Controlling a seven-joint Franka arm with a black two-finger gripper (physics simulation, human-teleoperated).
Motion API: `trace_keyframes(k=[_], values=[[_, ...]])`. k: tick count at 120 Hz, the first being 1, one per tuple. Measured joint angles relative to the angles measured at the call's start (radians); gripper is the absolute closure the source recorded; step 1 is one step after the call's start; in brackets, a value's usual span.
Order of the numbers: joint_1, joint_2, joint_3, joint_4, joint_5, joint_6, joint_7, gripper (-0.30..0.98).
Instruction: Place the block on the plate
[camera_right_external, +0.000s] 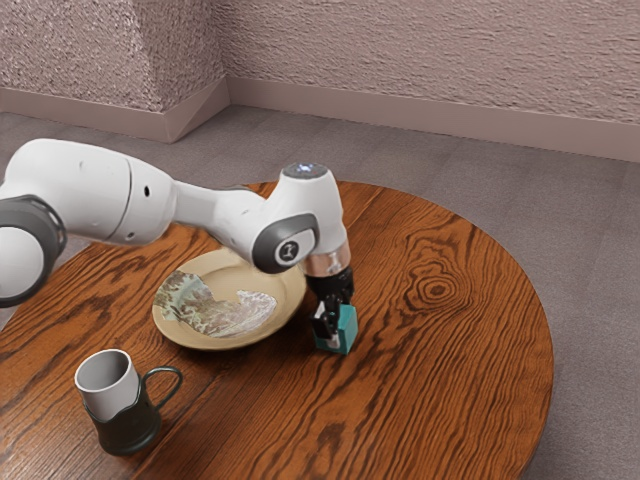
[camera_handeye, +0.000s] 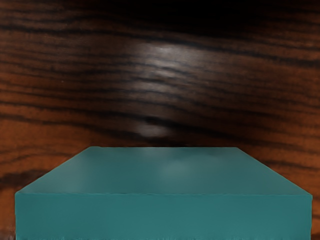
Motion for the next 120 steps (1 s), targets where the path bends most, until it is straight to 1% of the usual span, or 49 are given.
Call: trace_keyframes(k=[11, 24, 32, 48, 62, 72, 80, 97, 120], values=[[-0.005, -0.018, -0.011, 0.027, 0.0, -0.029, 0.005, 0.31], [-0.011, -0.023, -0.045, 0.159, 0.026, -0.13, 0.014, 0.31], [-0.003, -0.021, -0.04, 0.229, 0.047, -0.191, 0.031, 0.31], [0.051, 0.003, -0.009, 0.357, 0.073, -0.284, 0.092, 0.31], [0.15, 0.024, 0.005, 0.393, 0.077, -0.334, 0.16, 0.31], [0.211, 0.013, 0.013, 0.368, 0.06, -0.359, 0.207, 0.3], [0.237, -0.033, 0.026, 0.292, 0.031, -0.367, 0.241, 0.3], [0.231, -0.134, 0.038, 0.154, -0.029, -0.363, 0.3, 0.3], [0.222, -0.156, 0.039, 0.042, -0.081, -0.313, 0.357, 0.3]])
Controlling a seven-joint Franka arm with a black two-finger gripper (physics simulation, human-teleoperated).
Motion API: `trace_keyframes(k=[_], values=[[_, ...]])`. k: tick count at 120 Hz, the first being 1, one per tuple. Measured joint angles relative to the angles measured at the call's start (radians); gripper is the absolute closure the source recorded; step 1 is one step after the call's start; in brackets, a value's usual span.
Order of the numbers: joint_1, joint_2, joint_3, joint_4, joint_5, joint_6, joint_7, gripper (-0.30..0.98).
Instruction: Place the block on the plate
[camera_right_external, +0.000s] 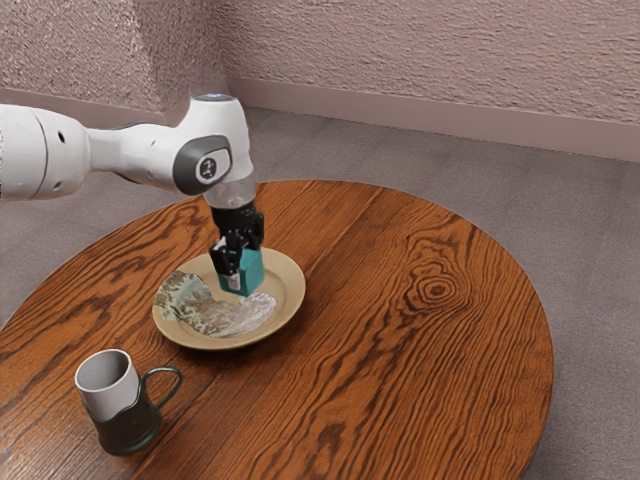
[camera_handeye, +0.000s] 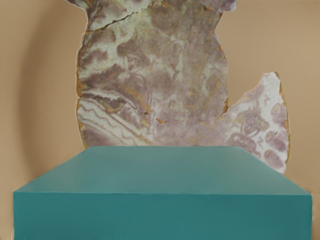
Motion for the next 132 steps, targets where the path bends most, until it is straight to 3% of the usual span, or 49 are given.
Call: trace_keyframes(k=[56, 88, 132], values=[[0.008, 0.053, -0.002, -0.002, -0.017, 0.081, 0.088, 0.26], [0.007, 0.056, -0.001, 0.001, -0.016, 0.088, 0.117, 0.08], [-0.026, -0.023, -0.019, 0.051, -0.006, 0.021, 0.16, 0.01]])
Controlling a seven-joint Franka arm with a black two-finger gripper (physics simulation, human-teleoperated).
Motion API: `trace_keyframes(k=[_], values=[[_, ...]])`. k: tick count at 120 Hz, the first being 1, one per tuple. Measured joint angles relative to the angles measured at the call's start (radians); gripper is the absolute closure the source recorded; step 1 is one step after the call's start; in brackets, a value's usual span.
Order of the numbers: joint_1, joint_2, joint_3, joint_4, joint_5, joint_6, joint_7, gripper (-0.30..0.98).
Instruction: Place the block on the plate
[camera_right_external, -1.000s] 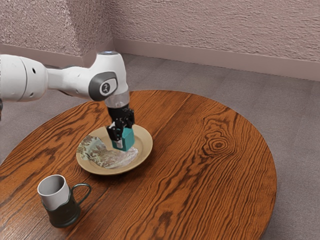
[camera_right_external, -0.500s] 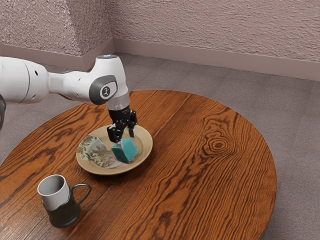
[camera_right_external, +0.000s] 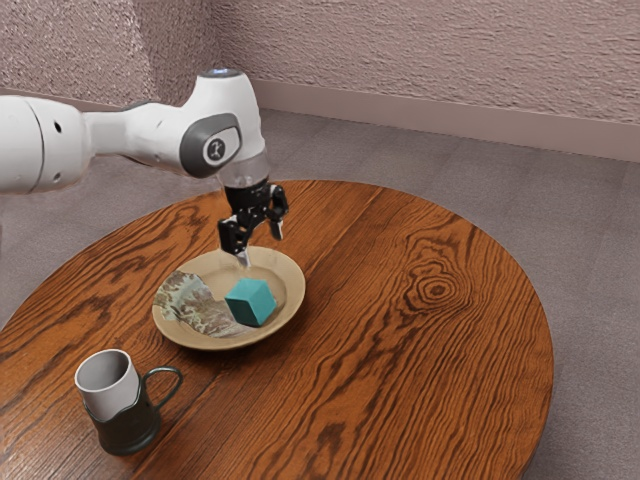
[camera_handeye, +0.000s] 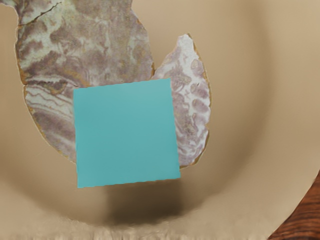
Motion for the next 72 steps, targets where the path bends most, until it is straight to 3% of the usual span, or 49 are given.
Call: trace_keyframes(k=[23, 38, 55, 72], values=[[-0.206, -0.131, 0.023, 0.171, -0.016, -0.264, 0.052, 0.01], [-0.299, -0.196, 0.209, 0.219, -0.094, -0.445, 0.187, 0.0], [-0.429, -0.362, 0.373, 0.047, -0.127, -0.525, 0.408, 0.0], [-0.462, -0.417, 0.4, -0.017, -0.135, -0.534, 0.629, 0.0]])
